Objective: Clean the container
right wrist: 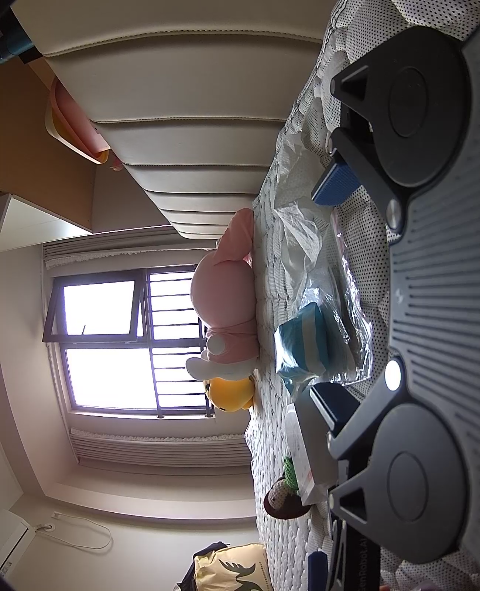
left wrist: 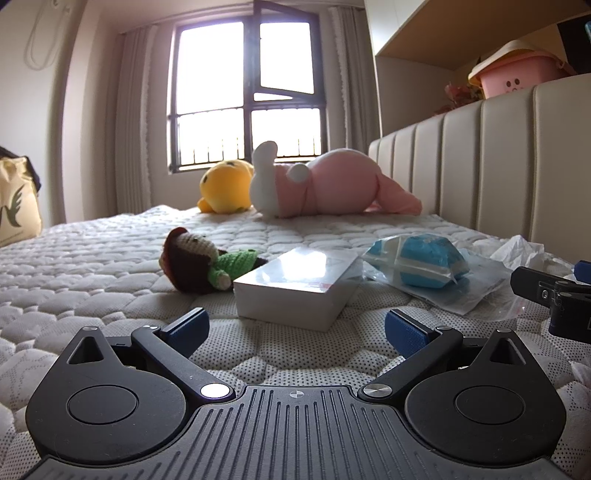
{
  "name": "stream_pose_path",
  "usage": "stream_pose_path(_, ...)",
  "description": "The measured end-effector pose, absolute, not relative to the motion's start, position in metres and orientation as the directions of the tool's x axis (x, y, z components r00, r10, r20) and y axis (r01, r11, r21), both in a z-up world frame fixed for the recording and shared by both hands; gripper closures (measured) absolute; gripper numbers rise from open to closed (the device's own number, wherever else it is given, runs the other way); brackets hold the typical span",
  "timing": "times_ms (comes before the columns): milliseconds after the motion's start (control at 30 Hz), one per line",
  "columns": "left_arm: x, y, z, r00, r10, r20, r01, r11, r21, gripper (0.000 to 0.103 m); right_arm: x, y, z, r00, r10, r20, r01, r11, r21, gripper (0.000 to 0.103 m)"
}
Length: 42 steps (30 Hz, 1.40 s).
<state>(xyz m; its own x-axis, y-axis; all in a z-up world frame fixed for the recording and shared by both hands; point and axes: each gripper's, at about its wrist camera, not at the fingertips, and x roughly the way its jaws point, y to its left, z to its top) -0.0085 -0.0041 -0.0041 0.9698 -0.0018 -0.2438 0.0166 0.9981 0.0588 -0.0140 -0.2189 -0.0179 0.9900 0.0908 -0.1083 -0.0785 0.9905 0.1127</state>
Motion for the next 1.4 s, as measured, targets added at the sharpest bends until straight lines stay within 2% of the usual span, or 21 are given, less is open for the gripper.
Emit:
stream_pose_path(100,-0.007,-0.004,-0.003,0.967,-0.012,-0.254,0.028,0.998,0.062,0.000,-0.010,-0.221,-0.015,0.986,0.097,-0.138,-0.079,0.989,0.127,0.000)
stream_pose_path(167,-0.004,-0.004,-0.002,0.960,-0.028,-0.277,0.049,0.996,0.070,0.000,-0.002,-0.226,-0.008,0.972,0.128,-0.197,-0.098,0.983,0.156,0.000)
stream_pose_path(233,0.001,-0.004,0.001,0.945,-0.058,-0.322,0.087,0.993,0.077,0.000,0.003,-0.235,0.003,0.961,0.176,-0.214,-0.134,0.971,0.196,0.000)
stream_pose_path(300,0.007,-0.001,0.009,0.924,-0.109,-0.365,0.141,0.988,0.062,0.000,0.011,-0.241,0.016,0.959,0.180,-0.218,-0.149,0.977,0.154,0.000)
stream_pose_path(367,0.009,0.007,0.019,0.916,-0.189,-0.355,0.200,0.980,-0.008,0.000,0.023,-0.246,0.029,0.963,0.131,-0.234,-0.120,0.991,0.061,0.000)
stream_pose_path(467,0.015,0.019,0.041,0.894,-0.341,-0.292,0.320,0.940,-0.117,0.000,0.049,-0.261,0.043,0.967,0.047,-0.252,-0.056,0.998,-0.027,0.000)
stream_pose_path(533,0.032,0.021,0.054,0.831,-0.466,-0.303,0.427,0.884,-0.189,0.000,0.073,-0.277,0.049,0.950,0.067,-0.304,-0.061,0.998,0.027,0.000)
stream_pose_path(600,0.057,0.020,0.059,0.725,-0.599,-0.340,0.523,0.800,-0.294,0.000,0.096,-0.292,0.054,0.921,0.142,-0.363,-0.090,0.984,0.156,0.001)
stream_pose_path(667,0.080,0.019,0.057,0.627,-0.691,-0.361,0.565,0.722,-0.400,0.000,0.112,-0.302,0.055,0.873,0.298,-0.386,-0.171,0.929,0.329,0.014)
stream_pose_path(700,0.089,0.017,0.054,0.587,-0.719,-0.372,0.568,0.694,-0.444,0.000,0.118,-0.302,0.056,0.845,0.371,-0.385,-0.217,0.896,0.387,0.025)
stream_pose_path(733,0.099,0.014,0.051,0.550,-0.738,-0.391,0.568,0.674,-0.472,0.000,0.122,-0.299,0.057,0.825,0.411,-0.388,-0.249,0.881,0.403,0.031)
stream_pose_path(767,0.109,0.009,0.049,0.514,-0.751,-0.415,0.569,0.660,-0.491,0.000,0.123,-0.292,0.059,0.817,0.419,-0.396,-0.272,0.886,0.377,0.032)
stream_pose_path(833,0.128,-0.001,0.045,0.446,-0.773,-0.452,0.578,0.634,-0.514,0.000,0.127,-0.277,0.064,0.828,0.365,-0.425,-0.282,0.927,0.248,0.029)
stream_pose_path(900,0.146,-0.012,0.043,0.426,-0.770,-0.475,0.611,0.632,-0.477,0.000,0.135,-0.266,0.068,0.854,0.281,-0.438,-0.258,0.959,0.114,0.022)
stream_pose_path(967,0.163,-0.018,0.037,0.435,-0.756,-0.489,0.602,0.648,-0.467,0.000,0.146,-0.263,0.069,0.861,0.228,-0.454,-0.223,0.973,0.065,0.022)
stream_pose_path(1067,0.173,-0.014,0.027,0.455,-0.769,-0.450,0.605,0.637,-0.477,0.000,0.152,-0.251,0.078,0.810,0.371,-0.455,-0.331,0.928,0.168,0.018)
stream_pose_path(1133,0.170,-0.009,0.024,0.452,-0.783,-0.427,0.639,0.619,-0.457,0.000,0.156,-0.225,0.085,0.778,0.424,-0.463,-0.415,0.901,0.126,0.007)
stream_pose_path(1233,0.162,-0.002,0.023,0.440,-0.781,-0.444,0.690,0.610,-0.390,0.000,0.174,-0.185,0.081,0.715,0.416,-0.562,-0.485,0.874,0.031,0.008)
stream_pose_path(1300,0.160,0.004,0.023,0.432,-0.785,-0.444,0.698,0.603,-0.386,0.000,0.186,-0.171,0.069,0.645,0.422,-0.637,-0.511,0.858,0.050,0.015)
stream_pose_path(1367,0.161,0.007,0.024,0.444,-0.773,-0.453,0.680,0.620,-0.391,0.000,0.188,-0.167,0.062,0.609,0.437,-0.662,-0.503,0.858,0.104,0.023)
stream_pose_path(1400,0.161,0.009,0.024,0.449,-0.771,-0.452,0.675,0.624,-0.394,0.000,0.187,-0.169,0.062,0.603,0.445,-0.662,-0.494,0.860,0.129,0.045)
